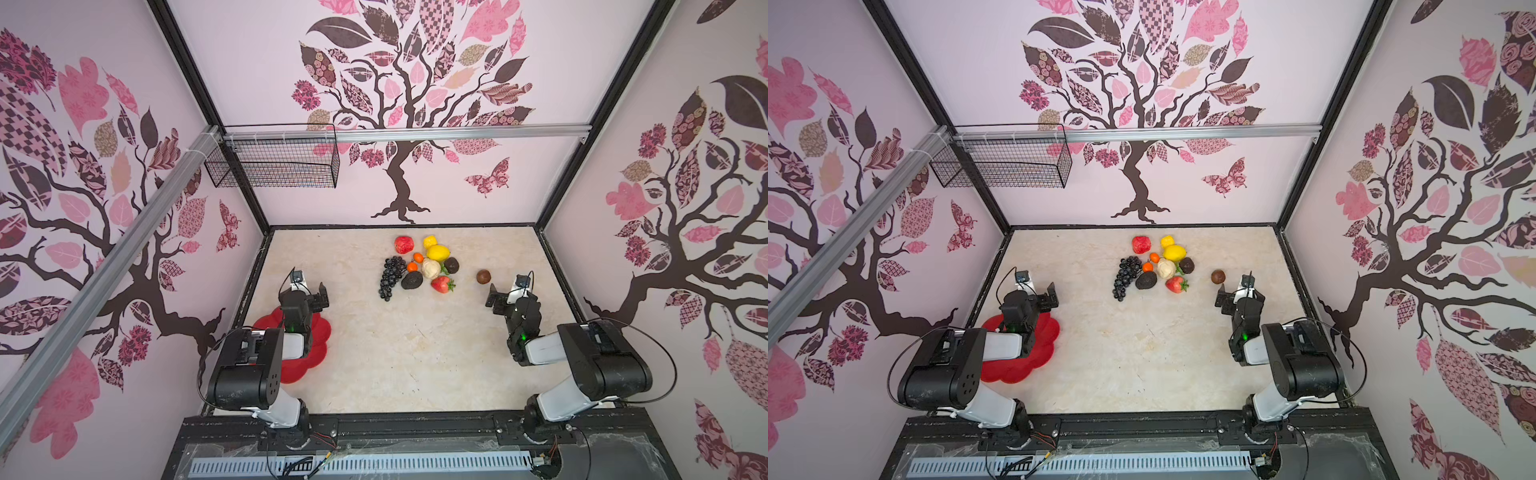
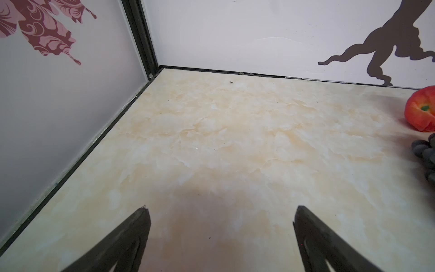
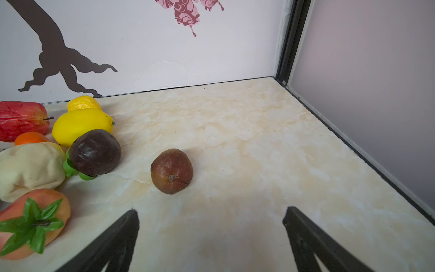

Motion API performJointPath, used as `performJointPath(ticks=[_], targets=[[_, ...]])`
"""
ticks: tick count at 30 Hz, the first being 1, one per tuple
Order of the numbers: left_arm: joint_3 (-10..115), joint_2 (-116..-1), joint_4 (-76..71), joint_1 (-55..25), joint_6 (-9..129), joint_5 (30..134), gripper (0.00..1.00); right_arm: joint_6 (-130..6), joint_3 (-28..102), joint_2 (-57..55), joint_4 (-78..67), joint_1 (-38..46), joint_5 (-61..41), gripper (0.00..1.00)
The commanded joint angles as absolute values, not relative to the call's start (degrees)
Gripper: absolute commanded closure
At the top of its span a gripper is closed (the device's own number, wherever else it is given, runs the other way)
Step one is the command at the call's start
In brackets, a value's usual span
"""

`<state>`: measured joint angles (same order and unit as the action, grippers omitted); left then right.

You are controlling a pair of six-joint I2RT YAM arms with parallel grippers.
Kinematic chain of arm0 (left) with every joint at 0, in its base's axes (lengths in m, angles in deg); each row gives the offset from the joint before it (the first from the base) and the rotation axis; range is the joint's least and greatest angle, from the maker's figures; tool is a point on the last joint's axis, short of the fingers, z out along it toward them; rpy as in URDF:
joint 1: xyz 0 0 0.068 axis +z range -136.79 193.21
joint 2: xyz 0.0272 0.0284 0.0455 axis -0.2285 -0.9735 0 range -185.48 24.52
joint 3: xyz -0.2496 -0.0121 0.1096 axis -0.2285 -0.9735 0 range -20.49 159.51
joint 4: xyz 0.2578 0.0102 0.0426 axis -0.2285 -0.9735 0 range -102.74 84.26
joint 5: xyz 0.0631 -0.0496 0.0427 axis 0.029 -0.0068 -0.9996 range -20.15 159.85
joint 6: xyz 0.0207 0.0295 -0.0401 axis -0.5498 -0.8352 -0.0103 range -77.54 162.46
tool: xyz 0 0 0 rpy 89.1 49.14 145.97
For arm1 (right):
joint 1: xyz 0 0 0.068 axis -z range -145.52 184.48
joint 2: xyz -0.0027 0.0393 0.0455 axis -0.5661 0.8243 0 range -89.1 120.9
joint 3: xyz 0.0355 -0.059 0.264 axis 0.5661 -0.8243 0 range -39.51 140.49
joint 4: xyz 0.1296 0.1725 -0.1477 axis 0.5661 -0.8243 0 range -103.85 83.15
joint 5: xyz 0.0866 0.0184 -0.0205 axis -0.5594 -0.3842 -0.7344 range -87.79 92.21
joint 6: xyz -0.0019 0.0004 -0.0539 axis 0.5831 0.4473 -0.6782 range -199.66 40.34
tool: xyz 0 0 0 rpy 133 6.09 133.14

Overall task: Arrange fruit in a fruit bowl
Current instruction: Move the fruit bowl to the bottom-center of the table.

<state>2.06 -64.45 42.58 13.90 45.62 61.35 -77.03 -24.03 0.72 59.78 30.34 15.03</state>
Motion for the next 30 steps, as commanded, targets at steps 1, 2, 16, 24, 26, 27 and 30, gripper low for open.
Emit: performJointPath(ticks=[1,2,16,24,26,27,30], targets=[[1.7,-64.5,43.4,14.1,45.3,61.7,0.02,-76.8,-23.3,0.5,60.2,30.5,15.6,0.0],[1.7,-64.6,43.4,14.1,45.3,61.7,0.02,-76.8,-23.4,0.5,60.2,30.5,15.6,0.0],[1.7,-64.5,43.5,14.1,45.3,61.7,0.02,-76.8,-23.3,0.5,60.2,30.5,15.6,0.0],[1.7,-64.5,43.4,14.1,45.3,61.7,0.02,-76.8,-23.4,0.5,60.2,30.5,15.6,0.0],[1.7,-64.5,43.4,14.1,45.3,61.8,0.02,-76.8,-23.4,0.5,60.2,30.5,15.6,0.0],[1.7,-64.5,43.4,14.1,45.3,61.8,0.02,-76.8,-23.3,0.5,60.3,30.5,15.6,0.0],[1.7,-64.6,43.4,14.1,45.3,61.7,0.02,-77.2,-24.0,0.2,61.2,30.4,14.6,0.0]])
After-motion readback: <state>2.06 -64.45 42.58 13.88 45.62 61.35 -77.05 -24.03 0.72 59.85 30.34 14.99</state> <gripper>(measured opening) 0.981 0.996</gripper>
